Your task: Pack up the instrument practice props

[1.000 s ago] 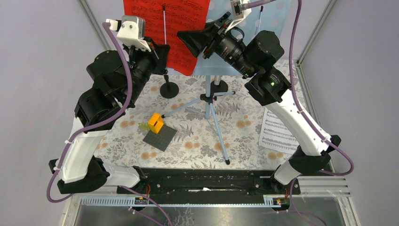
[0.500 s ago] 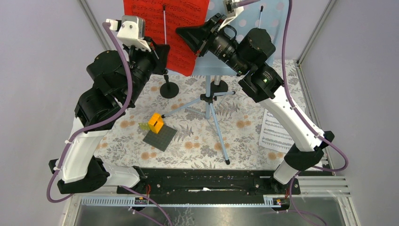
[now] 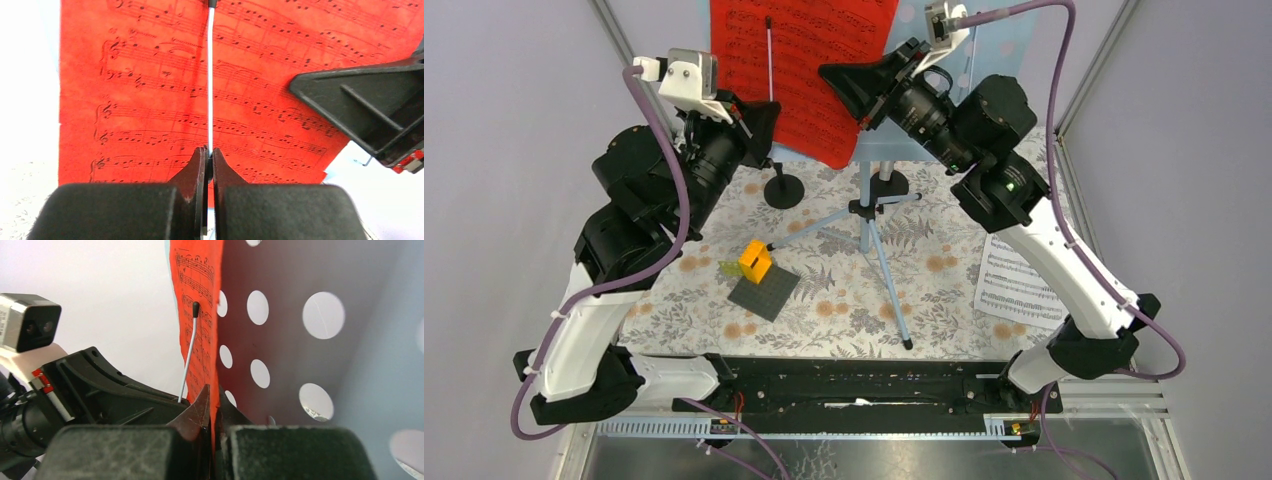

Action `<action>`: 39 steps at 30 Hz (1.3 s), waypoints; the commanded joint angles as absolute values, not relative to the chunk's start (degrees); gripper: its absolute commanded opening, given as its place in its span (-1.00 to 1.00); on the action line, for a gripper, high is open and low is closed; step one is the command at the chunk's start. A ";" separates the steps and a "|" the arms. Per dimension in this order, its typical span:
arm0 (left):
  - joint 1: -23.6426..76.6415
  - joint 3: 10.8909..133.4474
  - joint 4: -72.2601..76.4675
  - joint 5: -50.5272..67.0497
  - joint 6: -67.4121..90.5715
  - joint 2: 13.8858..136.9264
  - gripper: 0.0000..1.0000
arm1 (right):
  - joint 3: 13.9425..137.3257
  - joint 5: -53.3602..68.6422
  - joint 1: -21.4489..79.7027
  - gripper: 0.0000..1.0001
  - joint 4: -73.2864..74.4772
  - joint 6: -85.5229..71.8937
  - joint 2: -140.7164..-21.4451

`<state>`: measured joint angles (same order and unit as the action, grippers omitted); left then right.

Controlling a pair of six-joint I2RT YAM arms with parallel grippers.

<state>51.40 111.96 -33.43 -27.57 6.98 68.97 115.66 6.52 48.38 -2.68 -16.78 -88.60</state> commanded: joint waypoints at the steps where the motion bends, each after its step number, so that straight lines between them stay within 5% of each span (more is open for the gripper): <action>1: 51.26 111.66 -30.06 -26.75 6.04 66.97 -1.00 | 114.09 5.00 48.40 -1.00 -6.15 -15.10 -84.22; 23: 51.28 111.77 -30.87 -25.94 6.77 67.94 -0.96 | 85.38 -15.01 48.34 -1.00 2.65 -9.36 -47.41; 25: 51.28 111.73 -30.89 -26.09 6.89 68.02 -0.80 | 82.30 -19.41 48.34 -1.00 5.35 -9.27 -41.81; 32: 51.25 111.19 -30.84 -25.85 7.25 67.71 0.38 | 69.58 -37.56 48.41 -1.00 16.72 -14.31 -26.40; 39: 51.33 110.67 -32.23 -23.88 7.81 67.12 0.84 | 61.21 -53.90 48.35 -1.00 38.61 -32.59 -15.36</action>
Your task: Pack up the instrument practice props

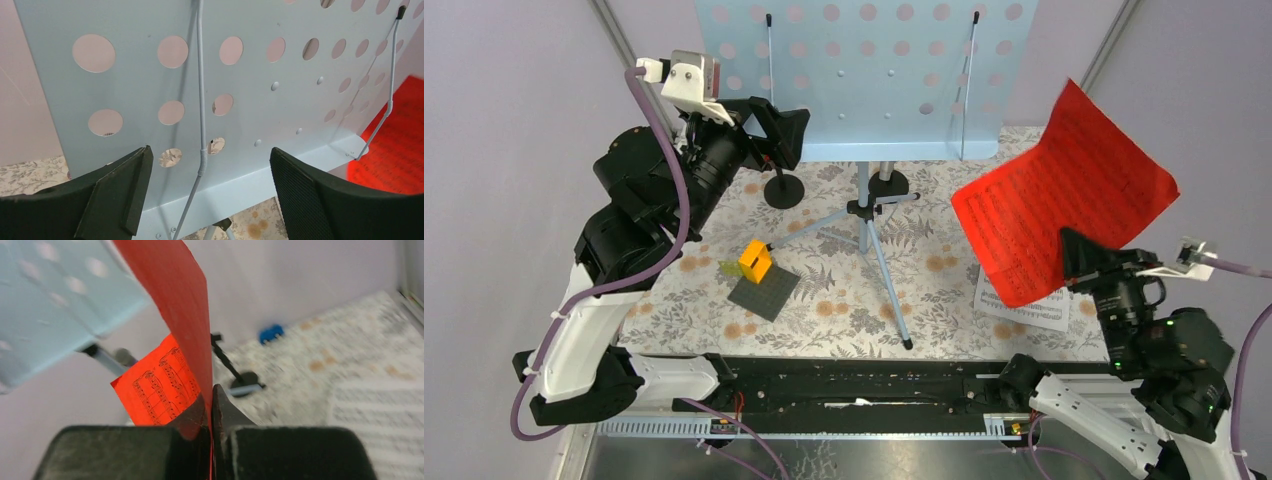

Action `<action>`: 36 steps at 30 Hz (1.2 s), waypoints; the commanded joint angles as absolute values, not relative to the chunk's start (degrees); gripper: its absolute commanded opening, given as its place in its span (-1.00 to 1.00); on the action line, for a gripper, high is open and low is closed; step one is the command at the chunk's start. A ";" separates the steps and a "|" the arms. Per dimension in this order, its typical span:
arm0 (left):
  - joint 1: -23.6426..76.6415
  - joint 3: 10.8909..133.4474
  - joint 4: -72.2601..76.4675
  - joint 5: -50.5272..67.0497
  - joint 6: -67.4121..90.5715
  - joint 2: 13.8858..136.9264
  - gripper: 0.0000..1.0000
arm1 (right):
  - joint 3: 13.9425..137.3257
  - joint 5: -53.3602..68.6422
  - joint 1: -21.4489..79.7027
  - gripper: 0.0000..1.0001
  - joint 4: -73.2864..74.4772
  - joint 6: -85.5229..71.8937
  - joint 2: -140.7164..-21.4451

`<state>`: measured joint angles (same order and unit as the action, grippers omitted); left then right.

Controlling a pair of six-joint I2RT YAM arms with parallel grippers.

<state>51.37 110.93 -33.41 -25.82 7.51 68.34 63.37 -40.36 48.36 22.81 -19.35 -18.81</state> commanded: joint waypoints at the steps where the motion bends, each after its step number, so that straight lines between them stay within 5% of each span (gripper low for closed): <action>1: 51.26 110.58 -32.34 -23.72 7.94 67.01 0.88 | 60.72 -55.24 48.40 -1.00 41.73 -35.47 -14.74; 8: 51.28 110.01 -32.64 -22.22 8.91 66.39 0.98 | 58.04 -56.57 48.42 -1.00 51.01 -42.15 -18.59; 23: 51.26 109.95 -34.37 -21.14 10.06 65.25 0.98 | 70.35 -50.36 46.55 -1.00 50.35 -25.14 -48.13; 36: 51.25 110.88 -35.79 -20.06 10.98 64.96 0.98 | 70.27 3.74 4.07 -1.00 42.77 -10.93 -63.72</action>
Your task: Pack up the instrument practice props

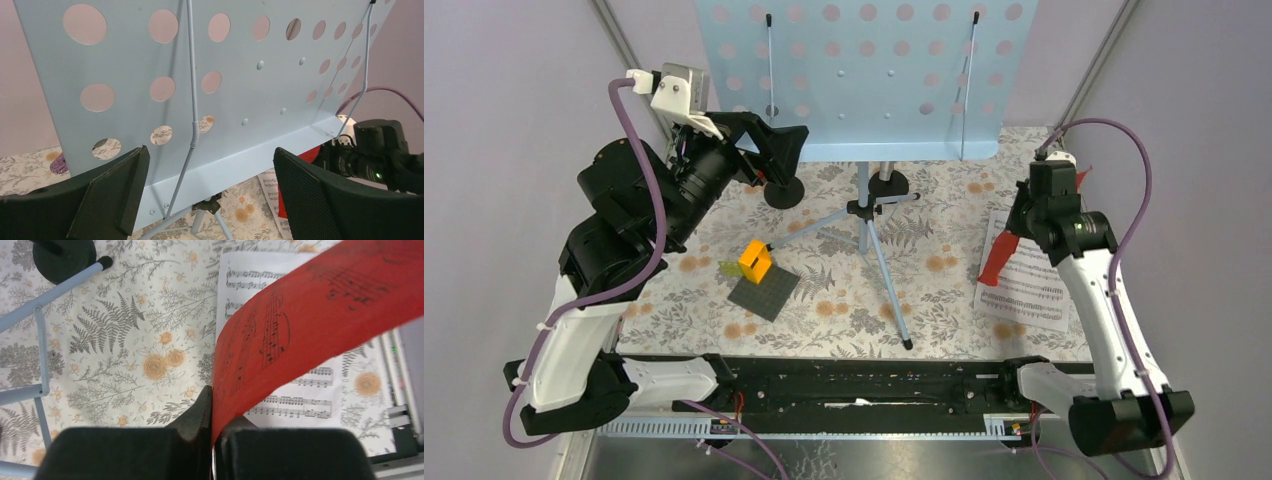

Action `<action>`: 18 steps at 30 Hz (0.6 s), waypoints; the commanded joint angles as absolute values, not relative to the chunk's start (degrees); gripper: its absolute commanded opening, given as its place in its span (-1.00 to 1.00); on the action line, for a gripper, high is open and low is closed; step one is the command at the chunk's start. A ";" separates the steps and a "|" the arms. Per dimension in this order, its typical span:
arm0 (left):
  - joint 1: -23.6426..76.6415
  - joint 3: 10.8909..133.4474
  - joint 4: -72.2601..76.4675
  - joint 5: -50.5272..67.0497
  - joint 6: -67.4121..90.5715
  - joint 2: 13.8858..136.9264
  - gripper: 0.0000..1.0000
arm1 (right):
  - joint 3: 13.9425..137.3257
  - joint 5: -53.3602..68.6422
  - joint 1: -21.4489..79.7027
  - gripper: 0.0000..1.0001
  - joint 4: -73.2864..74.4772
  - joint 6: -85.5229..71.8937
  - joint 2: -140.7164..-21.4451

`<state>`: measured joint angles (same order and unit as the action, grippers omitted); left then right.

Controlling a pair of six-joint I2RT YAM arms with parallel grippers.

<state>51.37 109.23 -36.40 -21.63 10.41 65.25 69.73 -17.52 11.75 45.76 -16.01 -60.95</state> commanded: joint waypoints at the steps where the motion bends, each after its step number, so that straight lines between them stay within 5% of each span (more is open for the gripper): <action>1: 51.32 111.20 -35.95 -19.83 10.94 65.15 0.98 | 70.91 7.26 2.17 -1.00 42.22 -10.87 -64.90; 8: 51.25 116.43 -38.68 -17.66 10.85 67.96 0.98 | 73.63 24.78 -6.99 -1.00 43.06 -11.05 -74.43; 18: 51.24 115.58 -38.88 -16.53 11.05 67.68 0.98 | 72.08 11.40 -7.56 -1.00 52.39 -5.31 -81.06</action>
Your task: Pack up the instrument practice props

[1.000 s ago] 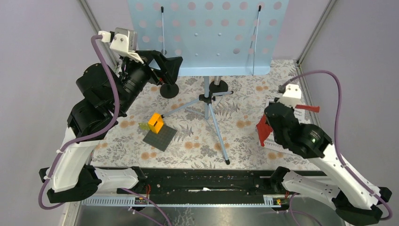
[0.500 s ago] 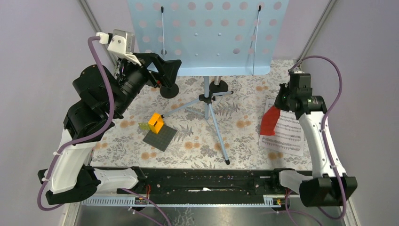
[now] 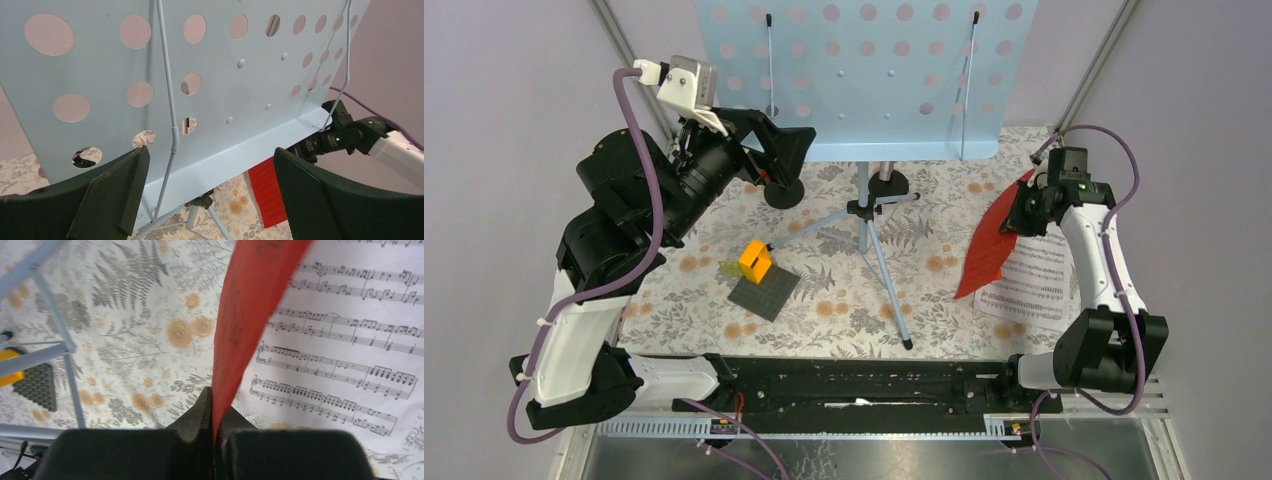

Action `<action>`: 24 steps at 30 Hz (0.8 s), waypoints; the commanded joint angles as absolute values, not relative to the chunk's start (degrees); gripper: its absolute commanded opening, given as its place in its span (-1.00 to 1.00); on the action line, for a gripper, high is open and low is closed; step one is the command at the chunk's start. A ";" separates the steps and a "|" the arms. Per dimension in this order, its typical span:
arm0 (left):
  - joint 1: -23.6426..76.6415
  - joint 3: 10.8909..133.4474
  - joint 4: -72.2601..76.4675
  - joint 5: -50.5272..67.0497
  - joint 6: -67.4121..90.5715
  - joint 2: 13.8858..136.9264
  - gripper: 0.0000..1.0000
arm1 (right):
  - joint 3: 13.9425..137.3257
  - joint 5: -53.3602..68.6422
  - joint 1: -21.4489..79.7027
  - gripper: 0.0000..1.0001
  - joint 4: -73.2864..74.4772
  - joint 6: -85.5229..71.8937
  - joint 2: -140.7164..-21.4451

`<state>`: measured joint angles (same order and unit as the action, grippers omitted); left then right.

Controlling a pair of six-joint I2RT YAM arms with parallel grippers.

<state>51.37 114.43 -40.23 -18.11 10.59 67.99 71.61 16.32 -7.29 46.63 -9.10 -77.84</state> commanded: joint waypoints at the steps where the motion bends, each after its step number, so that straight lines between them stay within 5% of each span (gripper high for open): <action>1: 51.26 115.47 -38.71 -16.52 11.07 67.60 0.98 | 72.01 9.29 -7.56 -0.98 52.80 -5.24 -81.98; 24: 51.28 115.13 -38.12 -15.63 11.07 68.20 0.98 | 74.80 -15.85 -8.60 -1.00 55.74 -8.34 -87.62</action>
<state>51.37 114.43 -40.38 -16.82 10.61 68.01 72.42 -10.24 -8.05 54.81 -7.57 -87.33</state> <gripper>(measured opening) 0.988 0.014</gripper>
